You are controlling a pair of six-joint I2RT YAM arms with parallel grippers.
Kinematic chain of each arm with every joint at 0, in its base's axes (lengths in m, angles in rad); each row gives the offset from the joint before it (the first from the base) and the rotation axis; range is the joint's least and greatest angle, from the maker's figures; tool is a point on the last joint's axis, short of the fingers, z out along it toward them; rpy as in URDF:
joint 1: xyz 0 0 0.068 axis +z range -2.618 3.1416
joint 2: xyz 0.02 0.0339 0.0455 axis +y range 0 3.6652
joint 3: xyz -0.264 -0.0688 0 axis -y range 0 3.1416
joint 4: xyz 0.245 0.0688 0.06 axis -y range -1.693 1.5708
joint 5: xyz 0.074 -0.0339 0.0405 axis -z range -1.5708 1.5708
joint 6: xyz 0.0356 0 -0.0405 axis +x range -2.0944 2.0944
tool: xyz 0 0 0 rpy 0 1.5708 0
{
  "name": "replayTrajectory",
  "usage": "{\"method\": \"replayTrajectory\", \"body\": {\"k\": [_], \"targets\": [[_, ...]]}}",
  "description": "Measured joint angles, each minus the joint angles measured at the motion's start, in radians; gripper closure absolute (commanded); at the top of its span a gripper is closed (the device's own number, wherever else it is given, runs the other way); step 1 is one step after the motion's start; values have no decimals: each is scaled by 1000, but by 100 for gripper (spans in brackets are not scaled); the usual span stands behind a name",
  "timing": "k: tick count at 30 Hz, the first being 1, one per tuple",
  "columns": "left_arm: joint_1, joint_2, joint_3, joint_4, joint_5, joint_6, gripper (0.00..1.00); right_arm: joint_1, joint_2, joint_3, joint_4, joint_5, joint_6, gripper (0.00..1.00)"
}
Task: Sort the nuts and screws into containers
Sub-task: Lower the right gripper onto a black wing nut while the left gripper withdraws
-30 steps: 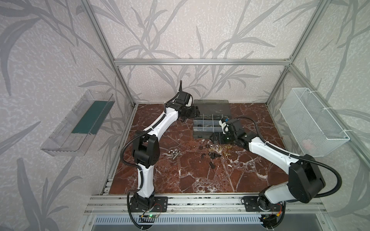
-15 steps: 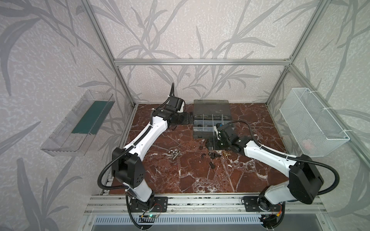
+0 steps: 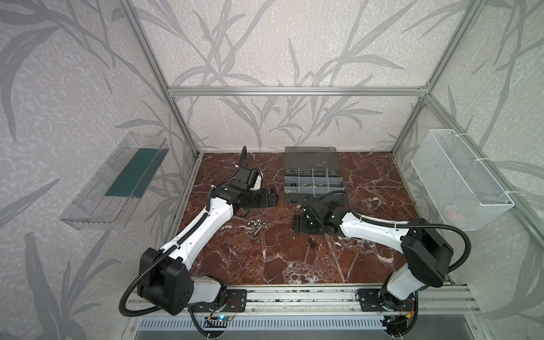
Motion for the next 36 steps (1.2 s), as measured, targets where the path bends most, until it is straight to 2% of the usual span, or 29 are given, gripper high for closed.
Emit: {"method": "replayTrajectory", "body": {"k": [2, 11, 21, 31, 36], "targets": [[5, -26, -36, 12, 8, -4, 1, 1, 22, 0, 19, 0, 34, 33], [22, -49, -76, 49, 43, -5, 0, 2, 108, 0, 96, -16, 161, 42], [53, -49, -88, 72, 77, -5, 1, -2, 156, 0, 167, -18, 235, 59], [73, -49, -95, 89, 92, -13, 1, -24, 164, 0, 183, -16, 248, 62], [81, -49, -97, 94, 105, -21, 1, -33, 169, 0, 188, -17, 233, 66]]}}
